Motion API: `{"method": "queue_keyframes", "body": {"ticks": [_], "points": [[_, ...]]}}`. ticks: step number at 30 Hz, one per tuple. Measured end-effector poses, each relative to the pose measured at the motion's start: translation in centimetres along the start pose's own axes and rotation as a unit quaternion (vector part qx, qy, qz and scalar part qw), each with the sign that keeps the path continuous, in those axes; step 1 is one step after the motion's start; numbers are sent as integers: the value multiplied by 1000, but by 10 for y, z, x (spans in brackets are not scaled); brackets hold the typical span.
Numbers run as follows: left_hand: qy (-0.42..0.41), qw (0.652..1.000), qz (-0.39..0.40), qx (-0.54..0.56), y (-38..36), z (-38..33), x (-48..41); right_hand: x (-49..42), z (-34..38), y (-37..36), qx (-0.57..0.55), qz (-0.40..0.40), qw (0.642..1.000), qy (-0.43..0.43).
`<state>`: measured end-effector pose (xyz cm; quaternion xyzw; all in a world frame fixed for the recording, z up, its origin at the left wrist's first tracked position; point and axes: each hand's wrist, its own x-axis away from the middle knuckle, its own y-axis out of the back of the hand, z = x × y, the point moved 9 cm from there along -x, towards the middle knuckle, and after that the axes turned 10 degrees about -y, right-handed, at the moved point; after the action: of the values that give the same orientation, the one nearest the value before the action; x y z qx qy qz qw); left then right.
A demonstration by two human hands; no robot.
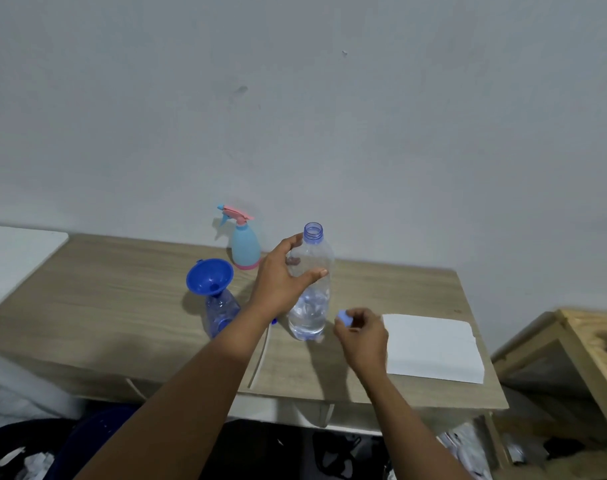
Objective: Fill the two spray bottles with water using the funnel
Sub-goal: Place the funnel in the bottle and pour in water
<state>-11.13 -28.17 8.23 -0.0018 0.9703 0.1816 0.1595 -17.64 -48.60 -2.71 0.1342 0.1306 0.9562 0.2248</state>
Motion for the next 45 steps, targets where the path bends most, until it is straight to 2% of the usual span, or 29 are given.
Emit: {"method": "queue_keyframes", "body": {"ticks": [5,8,11,15,18,21,25,30,35,37,42,45], "points": [[-4,1000,-1,-8,1,-1,0,15,-78,-27,112,68,990,-44],[-3,1000,2,-11,0,-2,0,19,-86,-33,184,79,980,-20],[0,1000,3,-13,0,-2,0,17,-87,-36,202,84,976,16],[6,1000,1,-13,1,0,0,20,-78,-36,164,95,980,51],[9,1000,2,-18,1,1,0,20,-33,-27,76,51,989,118],[9,999,4,-32,0,0,2,21,32,-28,4,47,985,167],[1,998,-3,-58,6,-9,3,20,84,-45,-53,88,979,177],[-4,996,22,-85,10,-21,-1,21,87,-55,-98,77,978,169],[-15,997,66,-48,15,-22,2,24,92,-58,-92,72,976,185],[-32,998,42,-33,37,-21,3,28,96,-60,-66,67,976,199],[-80,987,-109,-90,135,-3,13,45,106,-64,-33,28,971,234],[-30,986,-91,-135,168,36,24,57,116,-64,-32,10,966,257]]}}
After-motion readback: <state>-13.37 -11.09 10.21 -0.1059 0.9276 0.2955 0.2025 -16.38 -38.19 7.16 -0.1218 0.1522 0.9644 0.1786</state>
